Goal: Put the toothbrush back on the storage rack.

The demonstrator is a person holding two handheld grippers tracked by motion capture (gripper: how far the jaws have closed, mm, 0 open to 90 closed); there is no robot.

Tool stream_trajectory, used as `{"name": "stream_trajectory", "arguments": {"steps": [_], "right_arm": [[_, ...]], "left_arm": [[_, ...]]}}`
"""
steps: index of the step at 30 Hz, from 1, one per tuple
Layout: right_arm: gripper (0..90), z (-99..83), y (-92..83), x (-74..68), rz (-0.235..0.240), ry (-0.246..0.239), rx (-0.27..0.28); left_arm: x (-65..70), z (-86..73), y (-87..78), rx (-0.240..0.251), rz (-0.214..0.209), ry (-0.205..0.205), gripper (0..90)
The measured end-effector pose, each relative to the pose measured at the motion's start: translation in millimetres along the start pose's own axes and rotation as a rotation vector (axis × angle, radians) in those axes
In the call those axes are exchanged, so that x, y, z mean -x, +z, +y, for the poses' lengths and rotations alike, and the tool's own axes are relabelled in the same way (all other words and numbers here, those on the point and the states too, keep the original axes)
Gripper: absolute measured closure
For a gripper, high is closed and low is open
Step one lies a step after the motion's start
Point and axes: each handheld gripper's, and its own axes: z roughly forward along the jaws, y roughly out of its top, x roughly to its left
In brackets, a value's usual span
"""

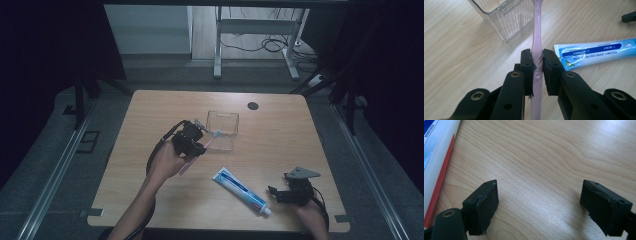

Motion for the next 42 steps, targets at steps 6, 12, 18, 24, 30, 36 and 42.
{"name": "stream_trajectory", "arguments": {"steps": [6, 12, 18, 24, 30, 36, 42], "right_arm": [[15.1, 0.0, 0.0, 0.1, 0.000, -0.001, 0.000], [15.1, 0.0, 0.0, 0.0, 0.000, 0.000, 0.000], [15.1, 0.0, 0.0, 0.0, 0.001, 0.001, 0.000], [15.1, 0.0, 0.0, -0.1, 0.001, 0.002, 0.001], [15.1, 0.0, 0.0, -0.2, 0.001, 0.003, 0.001], [15.0, 0.0, 0.0, 0.0, 0.001, 0.001, 0.001], [14.9, 0.0, 0.0, -0.1, 0.002, 0.002, 0.001]], "left_arm": [[-3.6, 1.7, -3.1, 0.017, 0.009, -0.003, 79.3], [-6.7, 8.3, -10.1, 0.048, 0.029, -0.002, 79.3], [-5.3, 18.4, -15.4, 0.095, 0.055, 0.006, 79.3], [-5.8, 31.2, -17.5, 0.145, 0.075, 0.010, 79.3], [-10.8, 43.0, -16.8, 0.200, 0.069, -0.004, 79.3], [-13.0, 54.3, -11.9, 0.228, 0.086, -0.006, 79.3], [-17.4, 63.4, -9.5, 0.274, 0.097, -0.019, 79.3]]}}
